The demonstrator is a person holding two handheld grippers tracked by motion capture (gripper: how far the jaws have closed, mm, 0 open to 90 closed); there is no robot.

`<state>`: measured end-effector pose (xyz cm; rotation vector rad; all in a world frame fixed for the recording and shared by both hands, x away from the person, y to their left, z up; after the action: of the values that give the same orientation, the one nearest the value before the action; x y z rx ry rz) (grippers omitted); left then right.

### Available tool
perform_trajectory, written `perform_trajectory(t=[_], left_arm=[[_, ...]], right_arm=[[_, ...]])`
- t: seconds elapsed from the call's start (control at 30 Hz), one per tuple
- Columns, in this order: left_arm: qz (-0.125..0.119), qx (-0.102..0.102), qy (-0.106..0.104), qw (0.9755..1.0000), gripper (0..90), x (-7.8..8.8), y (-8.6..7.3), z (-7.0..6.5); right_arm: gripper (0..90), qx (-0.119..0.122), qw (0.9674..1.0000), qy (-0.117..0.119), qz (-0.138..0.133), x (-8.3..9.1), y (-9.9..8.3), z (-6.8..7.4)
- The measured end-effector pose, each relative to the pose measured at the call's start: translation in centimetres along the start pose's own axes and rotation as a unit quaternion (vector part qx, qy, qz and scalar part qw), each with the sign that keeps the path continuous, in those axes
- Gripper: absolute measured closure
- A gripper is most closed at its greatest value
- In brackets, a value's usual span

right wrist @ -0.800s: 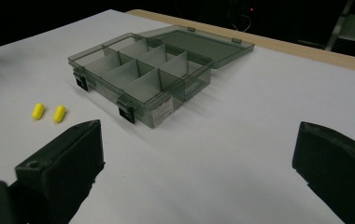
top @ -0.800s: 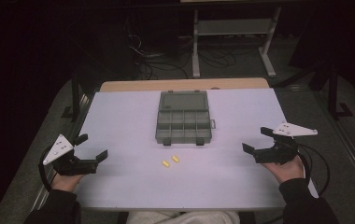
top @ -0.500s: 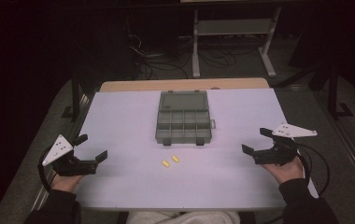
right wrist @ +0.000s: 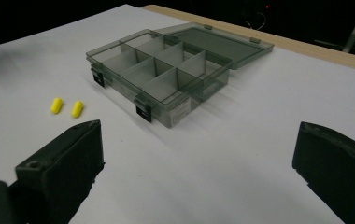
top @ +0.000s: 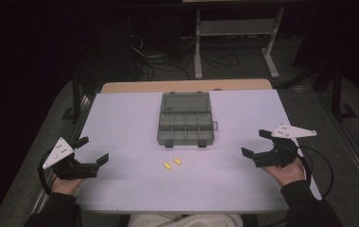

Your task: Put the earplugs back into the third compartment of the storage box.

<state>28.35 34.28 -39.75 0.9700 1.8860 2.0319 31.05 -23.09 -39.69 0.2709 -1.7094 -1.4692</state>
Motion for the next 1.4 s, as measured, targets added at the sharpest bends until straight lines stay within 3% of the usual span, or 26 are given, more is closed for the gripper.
perform_trajectory(t=[0.07,0.23,0.67,0.8,1.07,1.4], left_arm=[[0.000,0.000,0.000,1.0000,0.0,0.0,0.0,0.0],[0.000,-0.002,-0.002,1.0000,0.0,0.0,0.0,0.0],[0.001,-0.002,-0.005,1.0000,0.0,0.1,0.0,-0.3],[0.001,-0.001,-0.005,1.0000,0.0,0.1,0.0,-0.2],[-0.001,-0.001,-0.006,1.0000,0.0,0.2,0.0,-0.2],[-0.001,-0.002,-0.008,1.0000,0.0,0.2,0.0,-0.2]], right_arm=[[0.5,-0.001,0.9998,0.016,0.007,-0.4,0.4,0.4],[0.5,0.018,0.9989,0.030,0.033,-1.2,1.2,1.3],[0.6,0.061,0.9947,0.044,0.071,-3.0,3.8,3.2],[0.7,0.072,0.9937,0.037,0.077,-3.3,4.3,3.6],[0.7,0.077,0.9912,0.058,0.091,-4.7,6.1,4.6],[0.8,0.104,0.9828,0.083,0.128,-7.7,7.0,6.8]])
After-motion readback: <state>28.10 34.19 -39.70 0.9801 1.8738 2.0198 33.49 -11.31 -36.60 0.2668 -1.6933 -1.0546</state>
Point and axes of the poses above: each handheld gripper's, and its own axes: x roughly backward along the jaws, y roughly out of its top, z roughly to its left, the point moved 2 cm from there along -x, roughly forward along the jaws, and after that the axes turned 4 degrees about x, right-handed, at the moved point
